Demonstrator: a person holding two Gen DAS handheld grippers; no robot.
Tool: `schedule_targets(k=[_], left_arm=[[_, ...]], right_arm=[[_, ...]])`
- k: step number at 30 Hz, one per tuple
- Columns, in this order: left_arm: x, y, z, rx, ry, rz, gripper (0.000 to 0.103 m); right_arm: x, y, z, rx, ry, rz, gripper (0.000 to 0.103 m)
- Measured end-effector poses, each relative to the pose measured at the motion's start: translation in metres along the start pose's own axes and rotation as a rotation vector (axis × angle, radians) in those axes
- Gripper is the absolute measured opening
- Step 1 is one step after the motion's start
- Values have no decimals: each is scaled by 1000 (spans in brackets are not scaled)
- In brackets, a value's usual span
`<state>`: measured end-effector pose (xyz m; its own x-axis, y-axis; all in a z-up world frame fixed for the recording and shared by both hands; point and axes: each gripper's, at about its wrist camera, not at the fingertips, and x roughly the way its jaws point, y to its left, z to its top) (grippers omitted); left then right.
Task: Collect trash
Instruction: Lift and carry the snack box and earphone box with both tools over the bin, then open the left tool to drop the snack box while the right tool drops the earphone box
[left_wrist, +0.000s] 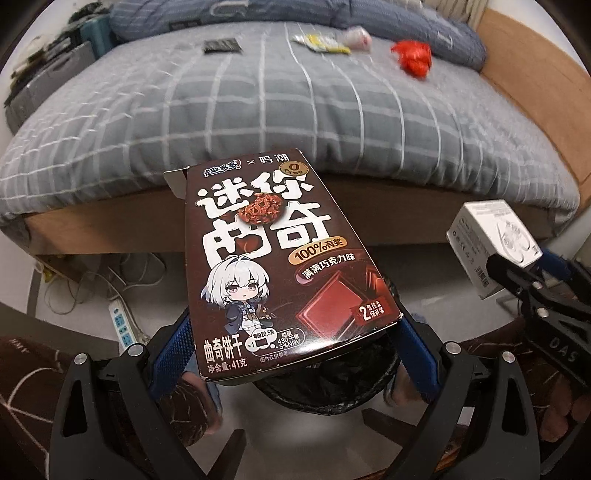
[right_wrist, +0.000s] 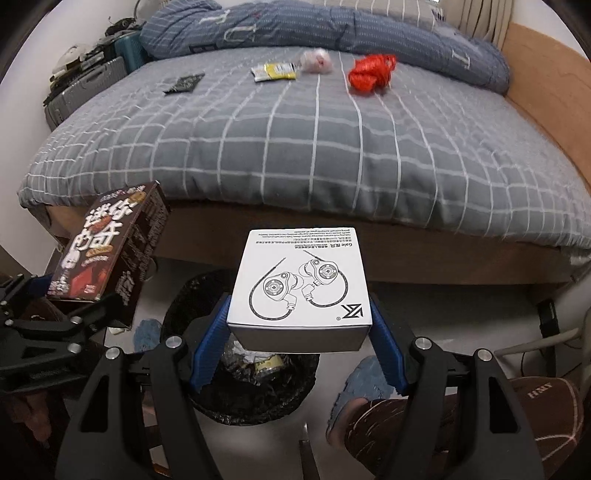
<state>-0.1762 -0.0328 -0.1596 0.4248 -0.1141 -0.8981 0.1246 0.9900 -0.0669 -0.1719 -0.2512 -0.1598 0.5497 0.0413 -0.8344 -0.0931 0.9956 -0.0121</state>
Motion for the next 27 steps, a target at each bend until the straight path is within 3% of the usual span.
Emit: schedule_targets(k=[14, 20, 27], left_arm=[[43, -41, 6, 64, 65, -75, 94], [39, -44, 9, 94, 9, -15, 97], [34, -20, 14, 40, 0, 18, 97]], right_arm=[[13, -48, -10, 81, 40, -41, 68], [23, -46, -8, 86, 52, -34, 68], [39, -24, -5, 53, 82, -3, 68]])
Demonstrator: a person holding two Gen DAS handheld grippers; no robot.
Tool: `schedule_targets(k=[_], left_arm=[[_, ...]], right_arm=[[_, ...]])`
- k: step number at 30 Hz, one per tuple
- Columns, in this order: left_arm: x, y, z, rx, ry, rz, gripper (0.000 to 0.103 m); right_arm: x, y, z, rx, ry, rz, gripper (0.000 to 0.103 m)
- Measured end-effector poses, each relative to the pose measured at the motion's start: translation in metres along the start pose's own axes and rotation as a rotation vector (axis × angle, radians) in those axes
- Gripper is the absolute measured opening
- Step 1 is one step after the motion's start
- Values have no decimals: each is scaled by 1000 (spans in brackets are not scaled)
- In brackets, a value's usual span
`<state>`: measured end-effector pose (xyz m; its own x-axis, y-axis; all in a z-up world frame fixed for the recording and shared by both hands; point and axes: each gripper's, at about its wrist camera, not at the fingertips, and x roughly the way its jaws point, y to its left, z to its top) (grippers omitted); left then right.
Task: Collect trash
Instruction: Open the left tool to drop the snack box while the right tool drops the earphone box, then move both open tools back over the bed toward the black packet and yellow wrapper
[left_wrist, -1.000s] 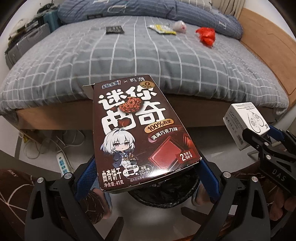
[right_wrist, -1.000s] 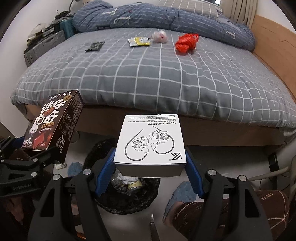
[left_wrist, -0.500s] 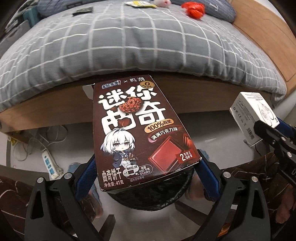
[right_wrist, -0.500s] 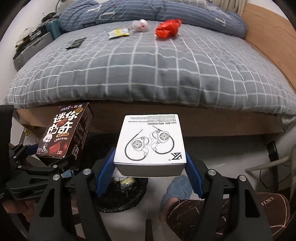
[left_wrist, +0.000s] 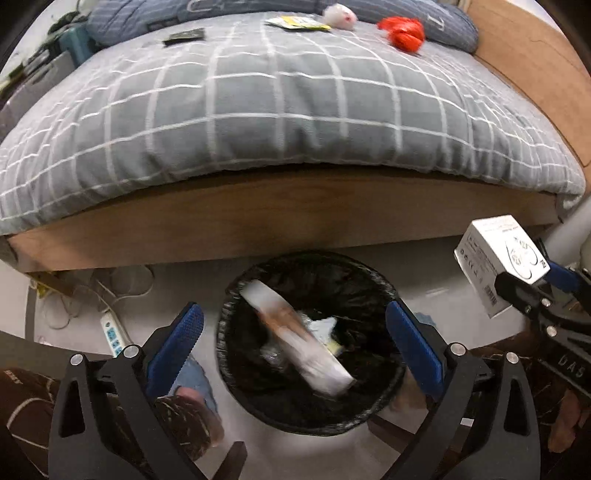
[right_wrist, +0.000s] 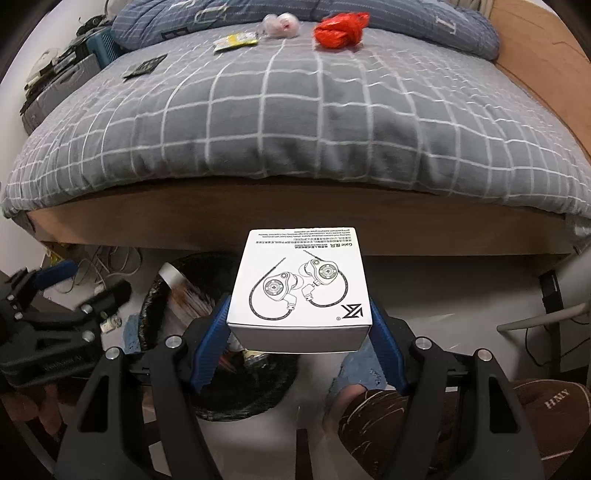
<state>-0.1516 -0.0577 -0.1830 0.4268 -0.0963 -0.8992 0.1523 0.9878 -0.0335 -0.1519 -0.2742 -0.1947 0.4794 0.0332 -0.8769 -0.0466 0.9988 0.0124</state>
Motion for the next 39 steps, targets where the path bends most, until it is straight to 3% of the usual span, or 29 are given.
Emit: schedule_targets(k=[15, 22, 24, 34, 39], left_arm=[[-19, 88, 7, -162, -10, 68, 97], [-25, 103, 8, -186, -24, 80, 97], [-26, 105, 8, -192, -27, 79, 97], [-35, 102, 21, -199, -55, 59, 97], [-43, 97, 36, -186, -79, 57, 97]], right_arm=[[19, 75, 20, -116, 35, 91, 68], [24, 102, 25, -153, 36, 91, 71], [21, 104, 24, -153, 21, 85, 84], [-2, 85, 39, -118, -70, 48, 92], [-13, 74, 62, -107, -126, 24, 92]])
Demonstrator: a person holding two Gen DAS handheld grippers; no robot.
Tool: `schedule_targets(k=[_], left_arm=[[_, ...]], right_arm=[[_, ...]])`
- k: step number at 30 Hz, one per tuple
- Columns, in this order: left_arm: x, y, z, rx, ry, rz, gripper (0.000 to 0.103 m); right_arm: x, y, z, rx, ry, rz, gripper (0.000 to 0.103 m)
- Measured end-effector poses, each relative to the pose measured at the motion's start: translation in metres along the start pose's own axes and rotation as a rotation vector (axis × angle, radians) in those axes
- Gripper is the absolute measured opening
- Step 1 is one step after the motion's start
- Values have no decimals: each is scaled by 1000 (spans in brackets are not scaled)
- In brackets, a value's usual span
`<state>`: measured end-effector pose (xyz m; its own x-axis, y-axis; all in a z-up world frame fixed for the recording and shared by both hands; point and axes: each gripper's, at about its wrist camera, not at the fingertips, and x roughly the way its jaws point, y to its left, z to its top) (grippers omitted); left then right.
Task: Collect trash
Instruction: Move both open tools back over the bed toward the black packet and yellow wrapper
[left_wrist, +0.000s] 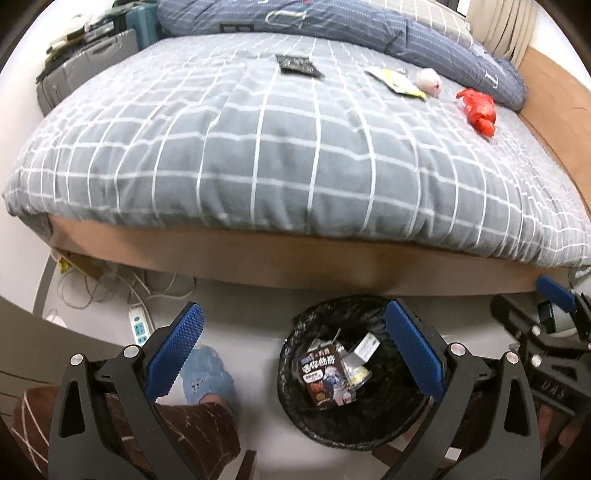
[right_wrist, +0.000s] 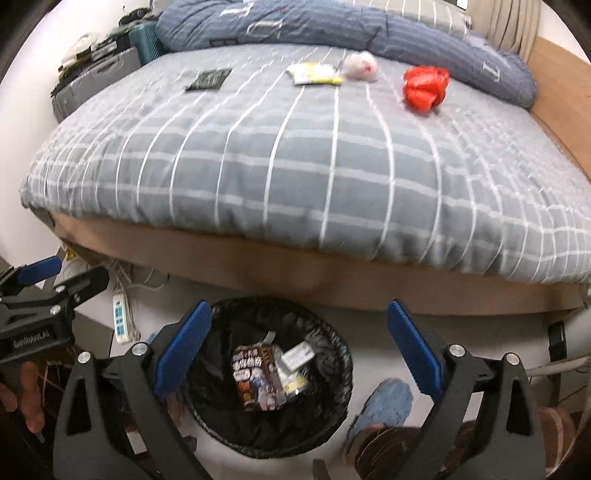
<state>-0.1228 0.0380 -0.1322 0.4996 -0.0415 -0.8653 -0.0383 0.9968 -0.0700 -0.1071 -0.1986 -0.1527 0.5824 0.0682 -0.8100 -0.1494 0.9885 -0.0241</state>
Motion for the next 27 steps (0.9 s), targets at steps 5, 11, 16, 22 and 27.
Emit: schedule_targets(k=[5, 11, 16, 22, 27], left_arm=[[-7, -1, 21, -6, -30, -3, 97], [-10, 5, 44, -20, -52, -6, 97], [-13, 10, 80, -25, -96, 13, 97], [-7, 11, 131, -21, -147, 20, 97], [7, 11, 177, -18, -182, 40, 97]], right_arm=[[-9, -13, 28, 4, -59, -26, 93], [-10, -24, 64, 8, -101, -45, 93], [-9, -25, 101, -11, -154, -48, 93], [1, -27, 148, -20, -210, -52, 93], [21, -26, 182, -34, -228, -61, 93]])
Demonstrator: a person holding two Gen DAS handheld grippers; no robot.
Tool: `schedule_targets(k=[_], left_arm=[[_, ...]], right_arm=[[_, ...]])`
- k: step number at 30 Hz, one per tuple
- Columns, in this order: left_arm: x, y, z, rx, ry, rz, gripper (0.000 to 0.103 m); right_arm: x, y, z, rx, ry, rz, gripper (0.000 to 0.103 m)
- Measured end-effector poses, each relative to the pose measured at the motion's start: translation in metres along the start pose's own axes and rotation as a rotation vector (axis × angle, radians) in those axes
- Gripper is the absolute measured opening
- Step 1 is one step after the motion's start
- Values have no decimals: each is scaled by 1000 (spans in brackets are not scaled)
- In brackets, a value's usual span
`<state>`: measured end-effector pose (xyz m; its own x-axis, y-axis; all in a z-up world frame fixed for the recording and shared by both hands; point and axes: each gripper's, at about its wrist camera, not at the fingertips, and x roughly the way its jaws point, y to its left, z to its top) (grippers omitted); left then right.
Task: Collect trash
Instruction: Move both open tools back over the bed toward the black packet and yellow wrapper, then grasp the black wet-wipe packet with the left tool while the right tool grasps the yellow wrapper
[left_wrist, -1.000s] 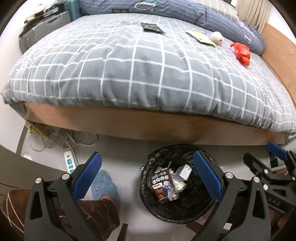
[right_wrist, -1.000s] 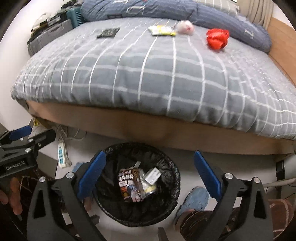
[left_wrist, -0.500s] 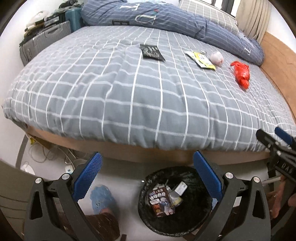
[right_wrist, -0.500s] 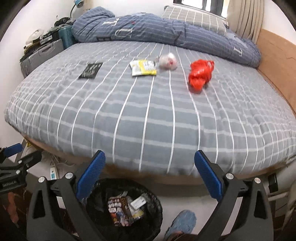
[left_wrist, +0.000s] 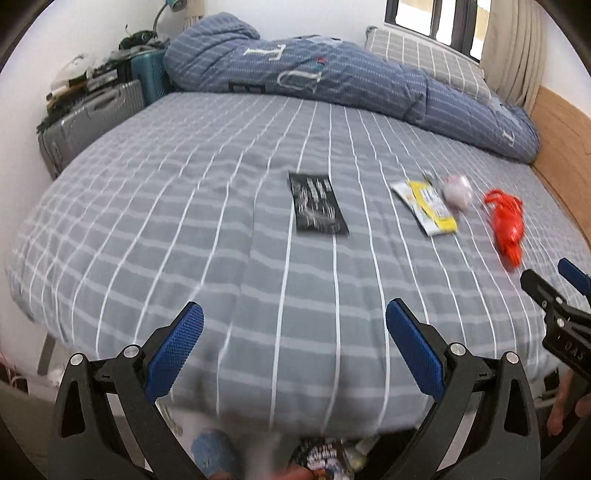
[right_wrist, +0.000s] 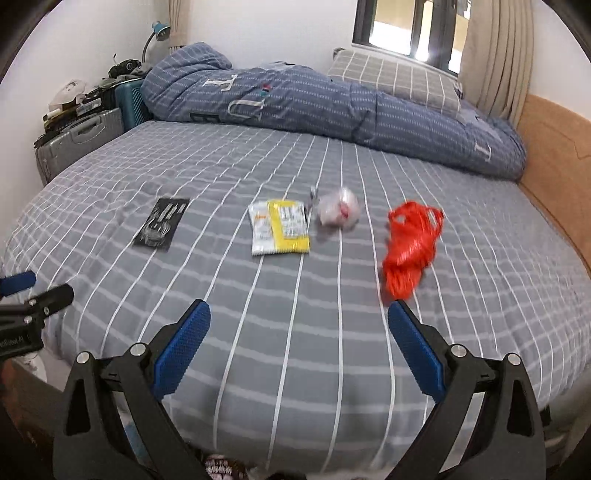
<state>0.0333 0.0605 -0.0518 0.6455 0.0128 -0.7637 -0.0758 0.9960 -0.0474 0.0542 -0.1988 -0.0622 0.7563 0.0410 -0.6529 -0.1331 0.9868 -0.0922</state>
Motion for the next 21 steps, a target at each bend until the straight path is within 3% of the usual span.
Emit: schedule_targets(k=[12, 21], left_arm=[[81, -13, 62, 4, 38, 12, 97], [144, -20, 93, -8, 93, 17, 97]], right_arm=[[93, 8, 51, 15, 48, 37, 93], [162, 11, 66, 33, 149, 62, 91]])
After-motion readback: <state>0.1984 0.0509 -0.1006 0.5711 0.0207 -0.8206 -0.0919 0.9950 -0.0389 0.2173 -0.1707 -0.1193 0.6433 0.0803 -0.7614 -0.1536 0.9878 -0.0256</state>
